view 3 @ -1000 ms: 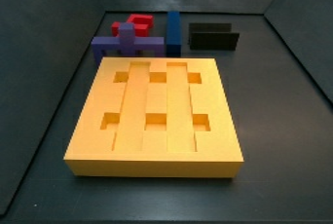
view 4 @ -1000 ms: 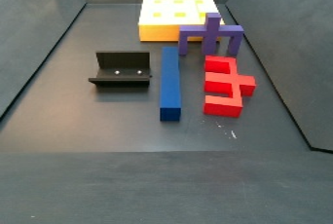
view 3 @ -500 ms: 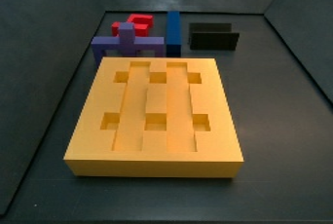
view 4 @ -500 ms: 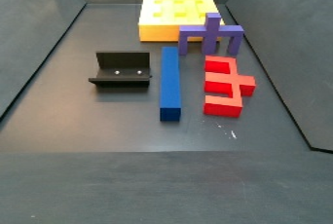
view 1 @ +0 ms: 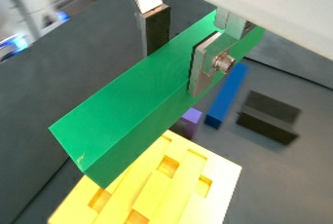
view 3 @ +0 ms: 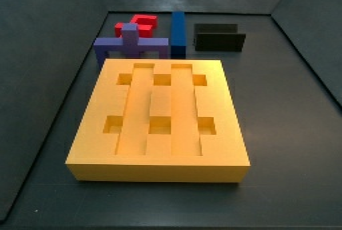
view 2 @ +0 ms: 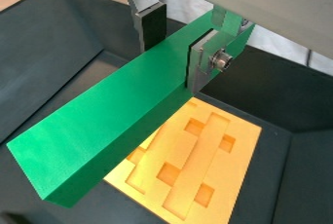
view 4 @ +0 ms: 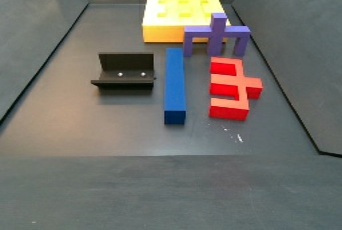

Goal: Pick up the green object. Move up. Move to above the board. Insert the green object.
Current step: Move to above the board, then insert the green object.

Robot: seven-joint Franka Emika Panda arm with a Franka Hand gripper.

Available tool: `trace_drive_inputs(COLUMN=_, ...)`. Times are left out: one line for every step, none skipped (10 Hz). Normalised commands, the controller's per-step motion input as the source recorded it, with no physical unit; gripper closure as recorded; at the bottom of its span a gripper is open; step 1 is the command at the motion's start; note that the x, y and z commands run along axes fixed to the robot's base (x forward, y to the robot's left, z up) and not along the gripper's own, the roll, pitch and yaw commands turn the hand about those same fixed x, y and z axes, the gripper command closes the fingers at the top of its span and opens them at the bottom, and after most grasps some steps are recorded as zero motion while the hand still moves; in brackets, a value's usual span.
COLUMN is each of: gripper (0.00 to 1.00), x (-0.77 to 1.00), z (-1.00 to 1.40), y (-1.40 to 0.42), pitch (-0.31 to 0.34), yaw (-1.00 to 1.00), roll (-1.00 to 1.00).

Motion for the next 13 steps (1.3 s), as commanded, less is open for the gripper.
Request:
trace_drive_inputs(gripper=1.0, x=0.06, z=0.03, y=-0.06, pitch=0.217, yaw=0.88, roll=0.05)
trace_drive_inputs(gripper=1.0, x=0.07, z=0.03, y=-0.05, pitch=0.202, yaw=0.55, roll=0.05)
trace_drive_inputs(gripper=1.0, x=0.07, z=0.03, y=-0.05, pitch=0.182, yaw=0.33, roll=0.05)
trace_drive_inputs(gripper=1.0, x=0.0, z=-0.01, y=0.0, pitch=-0.014, yaw=0.0, roll=0.0)
trace_drive_inputs(gripper=1.0, x=0.13, z=-0.41, y=0.0, pitch=0.007, yaw=-0.02, roll=-0.03)
trace_drive_inputs(gripper=1.0, x=0.0, z=-0.99, y=-0.07, pitch=0.0, yaw=-0.02, roll=0.0)
trace_drive_inputs(gripper=1.0, x=-0.02, z=-1.0, y=-0.22, pitch=-0.056, yaw=0.0, roll=-0.01)
trace_drive_inputs(gripper=1.0, x=0.0, z=-1.0, y=-0.33, pitch=0.0, yaw=0.0, roll=-0.03)
trace_drive_inputs(gripper=1.0, x=0.01, z=-0.98, y=-0.36, pitch=0.0, yaw=0.13, roll=-0.05)
trace_drive_inputs(gripper=1.0, x=0.0, z=-0.88, y=-0.43, pitch=0.0, yaw=0.09, roll=-0.08)
trace_drive_inputs(gripper=1.0, x=0.05, z=-0.85, y=-0.32, pitch=0.0, yaw=0.16, roll=-0.11)
trace_drive_inputs(gripper=1.0, x=0.08, z=-0.79, y=-0.17, pitch=0.014, yaw=0.14, roll=-0.15)
trace_drive_inputs(gripper=1.0, x=0.06, z=-0.78, y=-0.09, pitch=0.0, yaw=0.1, roll=-0.11)
